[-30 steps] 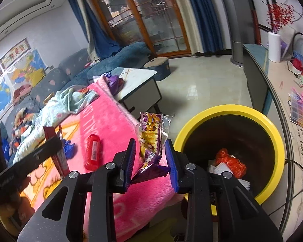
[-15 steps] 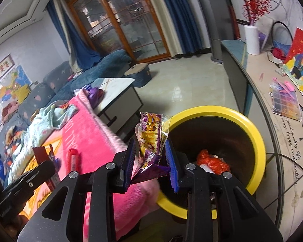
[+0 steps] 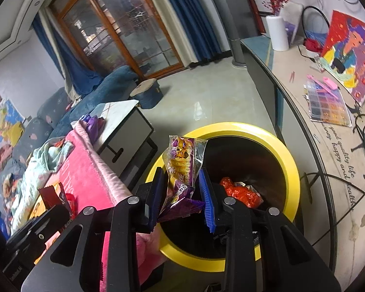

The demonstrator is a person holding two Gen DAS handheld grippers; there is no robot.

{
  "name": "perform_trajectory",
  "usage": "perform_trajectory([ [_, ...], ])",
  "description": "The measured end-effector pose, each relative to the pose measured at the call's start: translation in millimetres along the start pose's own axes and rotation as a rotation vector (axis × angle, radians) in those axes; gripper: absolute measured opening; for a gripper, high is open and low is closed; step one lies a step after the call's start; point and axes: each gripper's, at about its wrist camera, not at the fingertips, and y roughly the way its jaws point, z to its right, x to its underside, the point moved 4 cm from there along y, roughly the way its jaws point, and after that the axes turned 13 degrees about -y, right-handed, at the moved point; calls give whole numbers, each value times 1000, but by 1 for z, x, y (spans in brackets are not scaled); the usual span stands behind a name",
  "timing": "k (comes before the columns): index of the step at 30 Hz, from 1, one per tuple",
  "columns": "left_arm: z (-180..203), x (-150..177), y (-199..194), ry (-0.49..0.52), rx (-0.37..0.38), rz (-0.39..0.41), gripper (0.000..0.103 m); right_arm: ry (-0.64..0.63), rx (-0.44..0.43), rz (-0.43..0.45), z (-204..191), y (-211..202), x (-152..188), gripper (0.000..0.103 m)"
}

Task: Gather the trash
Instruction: 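Carry the red-white packet and small candy packet in both grippers over the bin, then open both grippers above the bin to drop both candy packets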

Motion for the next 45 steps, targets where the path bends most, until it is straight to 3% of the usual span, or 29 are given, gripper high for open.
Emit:
perform_trajectory([
  [16, 10, -2, 44, 18, 20, -34, 11, 105, 41, -71, 49, 20, 16, 29],
  [33, -1, -14, 78, -80, 56, -74, 13, 141, 38, -80, 61, 27, 21, 31],
  [37, -8, -16, 75, -105, 54, -70, 53, 145, 47, -69, 62, 24, 20, 40],
  [39, -12, -17, 71, -117, 45, -60, 62, 147, 54, -67, 63, 23, 20, 43],
  [41, -17, -19, 66, -133, 35, -48, 84, 145, 66, -59, 62, 21, 19, 44],
  [43, -21, -21, 60, -150, 36, -34, 92, 140, 74, -52, 61, 18, 17, 47],
  [45, -25, -22, 53, -154, 14, -13, 92, 132, 82, -41, 59, 15, 16, 47],
])
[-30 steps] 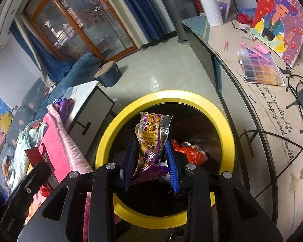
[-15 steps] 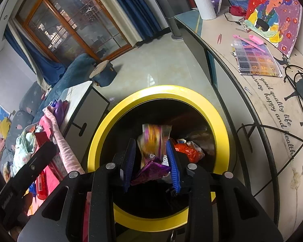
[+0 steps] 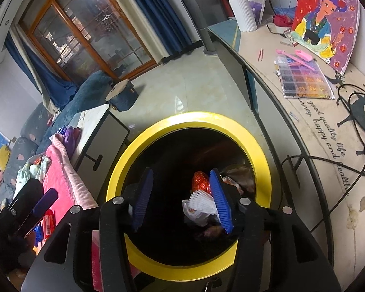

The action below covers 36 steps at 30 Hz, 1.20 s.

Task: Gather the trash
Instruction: 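Move both grippers back over the blue glove and red tube on the blanket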

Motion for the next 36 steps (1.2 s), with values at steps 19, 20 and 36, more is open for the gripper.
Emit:
perform_trajectory([
  [19, -43, -11, -71, -34, -132, 150, 92, -234, -74, 113, -93, -39, -4, 60],
  [20, -45, -11, -75, -34, -136, 158, 92, -247, -79, 117, -99, -40, -3, 60],
  [36, -111, -16, -142, -106, -246, 288, 92, -473, -186, 131, -187, -51, 24, 66],
])
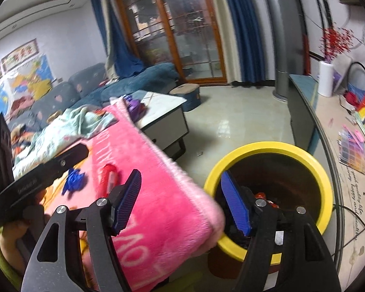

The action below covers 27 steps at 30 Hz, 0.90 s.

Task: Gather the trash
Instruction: 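Move both grippers back over the blue glove and red tube on the blanket, then grasp the blue rubber glove with the left gripper while the right grasps the red tube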

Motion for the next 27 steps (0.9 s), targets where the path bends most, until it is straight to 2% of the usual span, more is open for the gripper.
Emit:
perform_trajectory([
  [6, -34, -11, -11, -37, -57, 37, 92, -64, -45, 7, -30, 4, -4, 66],
  [14, -86, -27, -25, -115, -139, 84, 92, -125, -127, -46, -70, 31, -2, 66],
  [21, -129, -28, -26, -195, -214, 77, 92, -157, -181, -127, -101, 66, 5, 66],
  [27, -159, -23, -20, -277, -234, 33, 92, -183, -206, -178, -116, 96, 10, 66],
])
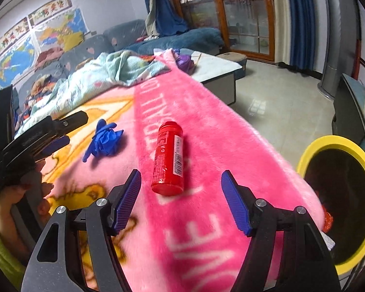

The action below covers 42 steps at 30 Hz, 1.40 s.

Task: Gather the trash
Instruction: 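Grasp the blue rubber glove with the left gripper while the right grasps the red tube, then carry the blue glove and red tube in both grippers over the bin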

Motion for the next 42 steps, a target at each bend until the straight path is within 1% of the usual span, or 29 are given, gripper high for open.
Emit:
perform_trajectory([
  [3, -10, 3, 9, -30, 1, -43, 91, -6, -4, -20, -3, 13, -2, 65],
  [8, -17, 12, 21, -58, 21, -105, 77, -10, -10, -48, -8, 31, -4, 60],
  [10, -15, 14, 23, -53, 29, -118, 76, 1, -17, -64, -8, 39, -3, 51],
  [12, -12, 16, 24, -49, 41, -127, 74, 31, -29, -80, -7, 46, 2, 46],
  [13, -12, 16, 25, -46, 45, -131, 71, 32, -18, -69, -7, 45, 3, 41],
  [15, -11, 19, 27, -42, 47, -136, 68, 13, -3, -64, -8, 44, 5, 34],
  [18, -10, 20, 28, -37, 43, -139, 61, 18, -12, -58, -7, 42, 7, 34],
  [20, -9, 21, 28, -34, 41, -143, 48, 17, -16, -58, -7, 40, 8, 34],
  [21, -9, 21, 28, -33, 40, -145, 43, 11, -16, -58, -8, 40, 8, 33],
  [22, -9, 21, 29, -33, 40, -148, 33, 4, -17, -59, -10, 38, 10, 33],
  [23, -9, 22, 29, -32, 40, -152, 27, -1, -18, -59, -11, 37, 11, 33],
  [29, -3, 25, 31, -3, 53, -173, 10, -8, -39, -69, -15, 30, 15, 33],
  [32, 3, 28, 26, 19, 63, -167, 8, 6, -64, -74, -16, 24, 17, 33],
  [36, 15, 31, 18, 43, 88, -160, 8, 26, -85, -66, -14, 15, 16, 33],
  [42, 40, 40, 7, 92, 133, -161, 8, 46, -70, -28, -3, -1, 10, 33],
])
